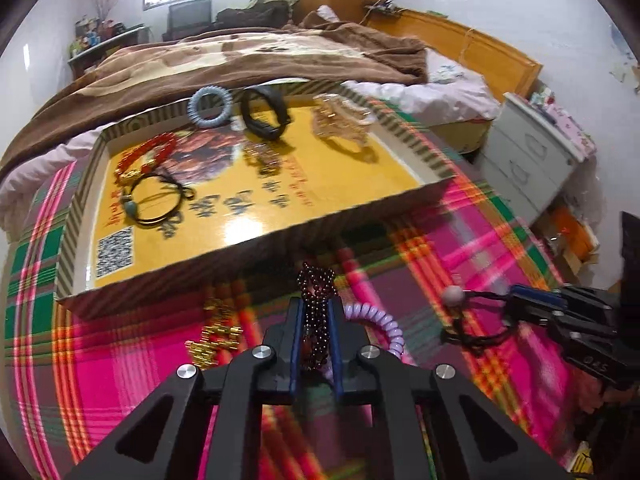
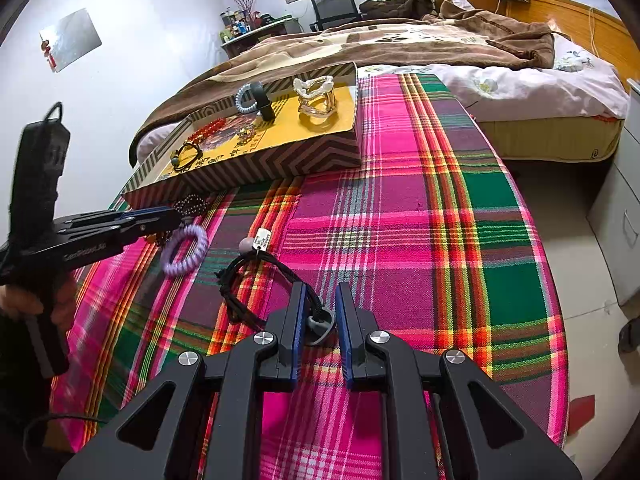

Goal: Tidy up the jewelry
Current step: 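Grasp the brown bead strand with the left tool while the right tool holds the hair tie, then carry the bead strand and hair tie into the tray and open both tools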

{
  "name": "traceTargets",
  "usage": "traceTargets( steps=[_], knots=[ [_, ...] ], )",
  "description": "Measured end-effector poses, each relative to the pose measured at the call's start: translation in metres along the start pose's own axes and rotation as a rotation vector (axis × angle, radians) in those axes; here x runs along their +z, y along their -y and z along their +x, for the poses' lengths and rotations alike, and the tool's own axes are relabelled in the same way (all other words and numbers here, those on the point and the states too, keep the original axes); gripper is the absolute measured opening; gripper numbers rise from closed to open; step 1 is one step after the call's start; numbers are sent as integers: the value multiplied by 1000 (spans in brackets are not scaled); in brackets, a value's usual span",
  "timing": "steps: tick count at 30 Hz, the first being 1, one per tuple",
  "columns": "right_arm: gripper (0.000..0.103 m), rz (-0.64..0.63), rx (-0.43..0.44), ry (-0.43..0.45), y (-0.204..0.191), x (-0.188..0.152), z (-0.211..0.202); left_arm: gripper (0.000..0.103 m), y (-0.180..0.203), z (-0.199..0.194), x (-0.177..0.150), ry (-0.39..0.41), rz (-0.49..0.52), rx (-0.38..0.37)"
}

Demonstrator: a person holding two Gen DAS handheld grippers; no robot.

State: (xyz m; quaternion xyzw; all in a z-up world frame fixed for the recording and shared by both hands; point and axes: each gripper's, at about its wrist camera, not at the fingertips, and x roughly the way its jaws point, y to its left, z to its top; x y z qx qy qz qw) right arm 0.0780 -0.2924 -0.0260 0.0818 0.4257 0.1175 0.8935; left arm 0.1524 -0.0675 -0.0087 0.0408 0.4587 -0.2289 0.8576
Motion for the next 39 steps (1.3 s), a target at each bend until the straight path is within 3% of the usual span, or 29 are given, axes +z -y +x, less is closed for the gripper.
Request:
traceTargets(
  steps=[6, 13, 17, 21, 25, 39],
  knots=[
    [15, 11, -23, 18, 1, -1, -4, 10, 0, -27, 2, 71, -44, -68],
    [15, 15, -17, 27, 0, -1, -6, 10, -23, -67, 12, 190, -110, -45],
    [15, 25, -14, 46, 1, -1, -11, 10, -38, -75, 8, 202, -135, -10],
    [15, 31, -12, 45, 0, -1, -11, 11, -60, -81, -2, 213, -211, -66],
    [15, 30, 6, 55, -4, 2, -15, 10, -69, -81, -9, 210, -240, -49],
    [15, -22, 30, 153, -29, 30, -48, 11, -74, -107, -7, 245, -228, -21]
  ],
)
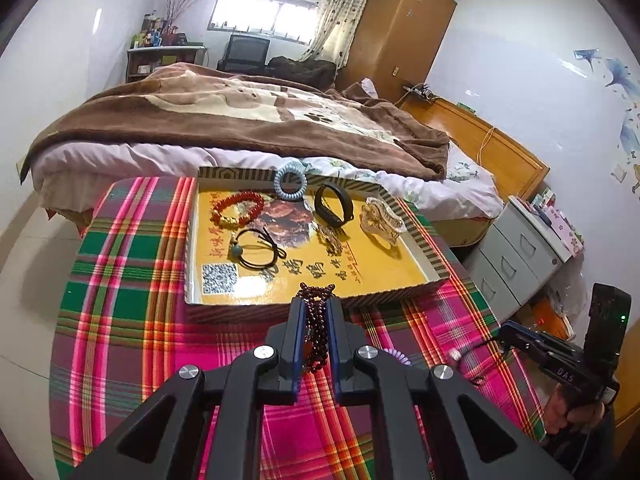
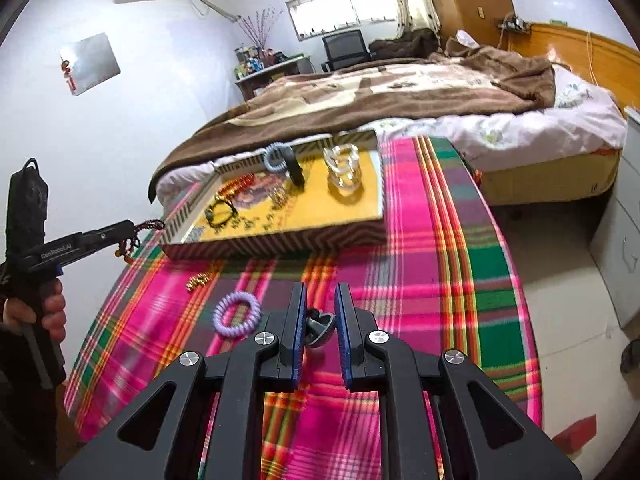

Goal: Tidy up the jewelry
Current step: 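Carry the bead strand and hair tie into the tray and open both tools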

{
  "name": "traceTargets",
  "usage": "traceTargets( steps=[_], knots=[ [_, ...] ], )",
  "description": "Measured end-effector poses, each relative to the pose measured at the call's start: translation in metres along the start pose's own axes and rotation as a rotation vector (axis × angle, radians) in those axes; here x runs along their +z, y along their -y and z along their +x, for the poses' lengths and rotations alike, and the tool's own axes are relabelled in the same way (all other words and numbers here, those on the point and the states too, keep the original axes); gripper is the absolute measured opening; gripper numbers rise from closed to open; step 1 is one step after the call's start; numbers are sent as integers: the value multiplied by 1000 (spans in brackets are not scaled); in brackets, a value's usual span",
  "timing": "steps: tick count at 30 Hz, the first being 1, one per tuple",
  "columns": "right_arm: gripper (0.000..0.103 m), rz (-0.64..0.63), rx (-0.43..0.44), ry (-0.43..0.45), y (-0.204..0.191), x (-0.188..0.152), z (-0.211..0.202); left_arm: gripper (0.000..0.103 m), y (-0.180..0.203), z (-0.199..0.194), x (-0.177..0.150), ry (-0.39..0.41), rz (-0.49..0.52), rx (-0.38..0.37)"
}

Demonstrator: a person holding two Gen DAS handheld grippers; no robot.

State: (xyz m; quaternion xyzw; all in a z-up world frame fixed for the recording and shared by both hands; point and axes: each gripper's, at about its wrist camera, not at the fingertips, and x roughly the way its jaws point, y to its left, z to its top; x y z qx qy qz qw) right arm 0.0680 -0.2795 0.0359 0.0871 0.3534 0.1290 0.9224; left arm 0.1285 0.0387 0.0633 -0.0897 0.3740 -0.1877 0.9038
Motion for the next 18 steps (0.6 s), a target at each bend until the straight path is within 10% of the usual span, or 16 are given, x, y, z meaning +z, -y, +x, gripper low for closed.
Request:
traceTargets(
  steps=[18],
  knots=[
    [14, -93, 7, 105, -31, 77, 15, 11, -10, 21, 38, -1, 7, 18]
  ],
)
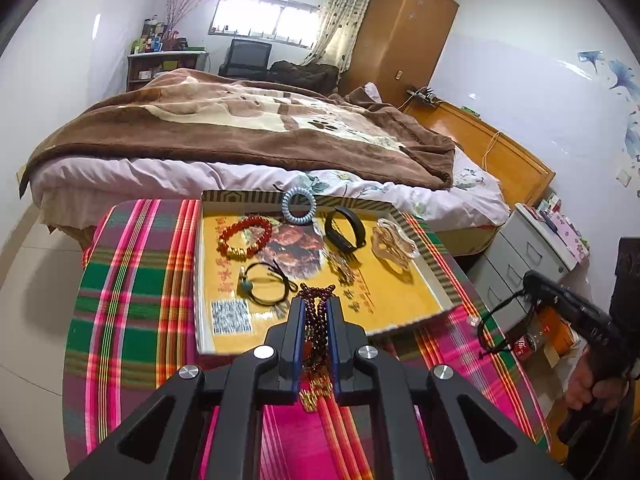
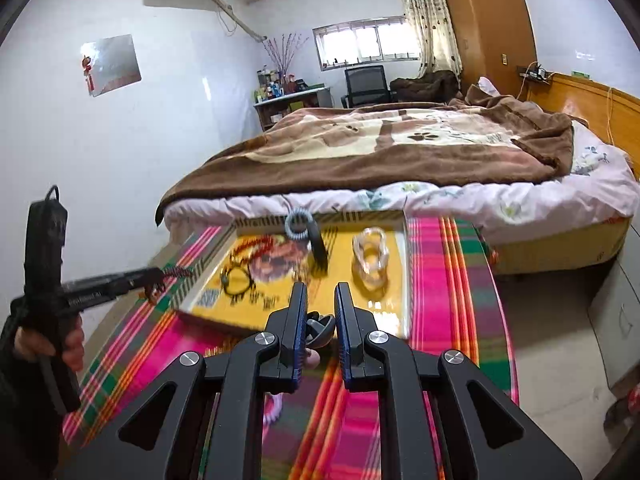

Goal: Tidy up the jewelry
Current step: 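Carry the bead strand and hair tie into the tray and open both tools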

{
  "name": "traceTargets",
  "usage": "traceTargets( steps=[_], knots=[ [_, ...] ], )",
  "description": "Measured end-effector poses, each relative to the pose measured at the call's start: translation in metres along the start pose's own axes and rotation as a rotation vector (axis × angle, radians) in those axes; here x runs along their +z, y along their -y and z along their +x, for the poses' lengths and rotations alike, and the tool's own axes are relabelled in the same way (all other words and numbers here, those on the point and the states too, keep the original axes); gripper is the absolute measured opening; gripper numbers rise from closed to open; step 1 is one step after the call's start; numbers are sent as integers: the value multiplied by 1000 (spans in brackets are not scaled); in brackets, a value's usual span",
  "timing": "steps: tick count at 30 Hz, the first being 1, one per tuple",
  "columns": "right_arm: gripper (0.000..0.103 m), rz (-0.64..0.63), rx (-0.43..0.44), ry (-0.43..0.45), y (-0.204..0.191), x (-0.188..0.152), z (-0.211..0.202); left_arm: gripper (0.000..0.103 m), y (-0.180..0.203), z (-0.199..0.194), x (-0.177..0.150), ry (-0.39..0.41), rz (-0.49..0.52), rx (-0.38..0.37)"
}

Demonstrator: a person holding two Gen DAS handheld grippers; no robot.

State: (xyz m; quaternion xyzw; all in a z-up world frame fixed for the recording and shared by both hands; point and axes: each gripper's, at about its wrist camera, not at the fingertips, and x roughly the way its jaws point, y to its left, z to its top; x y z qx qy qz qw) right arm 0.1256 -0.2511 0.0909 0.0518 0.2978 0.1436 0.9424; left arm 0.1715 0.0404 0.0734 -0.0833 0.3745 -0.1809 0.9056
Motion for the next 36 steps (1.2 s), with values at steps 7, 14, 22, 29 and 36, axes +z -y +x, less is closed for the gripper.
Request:
traceTargets(
  steps=[7, 14, 22, 29, 36],
  knots=[
    [14, 18, -8, 2, 2, 22, 44, 11, -1, 36, 29, -18, 16, -12],
    [14, 50, -15, -62, 7, 20, 93, 11, 5, 87, 53, -45, 36, -29],
    [14, 46, -24, -136, 16, 8, 128, 11, 5, 133, 46, -119, 40, -31],
    [14, 2, -79, -168, 26, -3, 136, 11, 1, 141, 42, -136, 31, -25],
    [15, -42, -149, -194, 36, -12, 136, 11, -3, 143, 37, -147, 26, -19]
  ],
)
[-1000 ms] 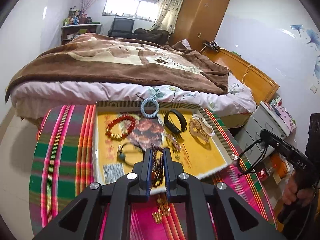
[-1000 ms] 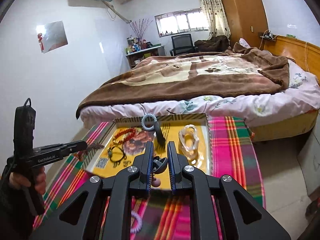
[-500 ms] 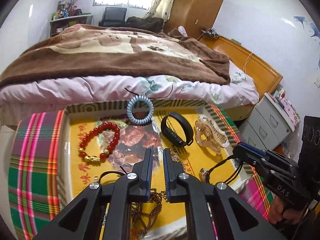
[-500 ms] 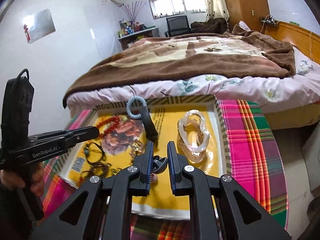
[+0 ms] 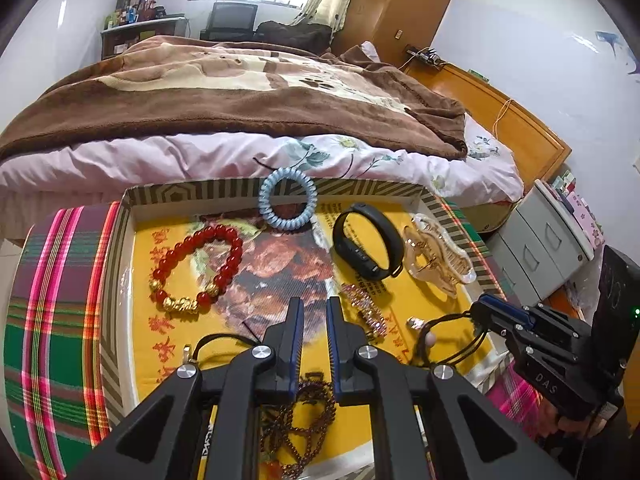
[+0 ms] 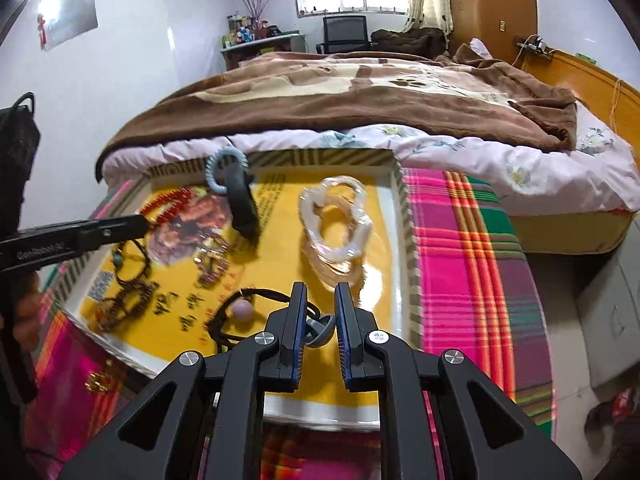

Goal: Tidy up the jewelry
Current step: 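Carry the bead strand and hair tie into the tray and open both tools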

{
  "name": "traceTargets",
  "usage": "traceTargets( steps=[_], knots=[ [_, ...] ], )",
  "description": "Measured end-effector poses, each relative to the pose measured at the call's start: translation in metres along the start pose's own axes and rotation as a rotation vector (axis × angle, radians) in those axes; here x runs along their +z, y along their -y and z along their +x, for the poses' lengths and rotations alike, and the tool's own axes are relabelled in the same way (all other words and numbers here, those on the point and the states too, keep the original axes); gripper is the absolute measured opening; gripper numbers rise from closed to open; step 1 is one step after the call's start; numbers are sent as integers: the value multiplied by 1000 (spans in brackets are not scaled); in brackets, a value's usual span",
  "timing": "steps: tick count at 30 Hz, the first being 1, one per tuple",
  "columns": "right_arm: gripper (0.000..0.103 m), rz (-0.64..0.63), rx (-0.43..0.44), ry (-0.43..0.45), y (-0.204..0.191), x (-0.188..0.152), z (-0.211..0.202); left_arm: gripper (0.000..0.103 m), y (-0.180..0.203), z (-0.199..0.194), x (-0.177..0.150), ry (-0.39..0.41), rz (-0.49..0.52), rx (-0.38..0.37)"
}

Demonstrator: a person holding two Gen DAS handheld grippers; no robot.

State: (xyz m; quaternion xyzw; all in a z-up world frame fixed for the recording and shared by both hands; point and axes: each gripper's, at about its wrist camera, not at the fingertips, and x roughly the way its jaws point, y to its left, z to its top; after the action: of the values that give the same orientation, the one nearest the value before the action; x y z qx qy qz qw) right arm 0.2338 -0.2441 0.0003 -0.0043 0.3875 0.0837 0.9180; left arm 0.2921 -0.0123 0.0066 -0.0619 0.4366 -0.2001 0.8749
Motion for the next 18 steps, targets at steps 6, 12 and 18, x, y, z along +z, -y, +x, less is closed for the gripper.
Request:
traceTargets(
  steps=[6, 12, 18],
  knots=[
    [15, -57, -44, -23, -2, -3, 4, 11, -5, -1, -7, -13, -11, 11],
    [21, -46, -64, -32, -2, -5, 3, 26, -5, -12, -10, 0, -19, 11],
    [35, -53, -85, -11, -8, -4, -10, 37, -1, -25, -12, 9, -16, 14]
  ],
)
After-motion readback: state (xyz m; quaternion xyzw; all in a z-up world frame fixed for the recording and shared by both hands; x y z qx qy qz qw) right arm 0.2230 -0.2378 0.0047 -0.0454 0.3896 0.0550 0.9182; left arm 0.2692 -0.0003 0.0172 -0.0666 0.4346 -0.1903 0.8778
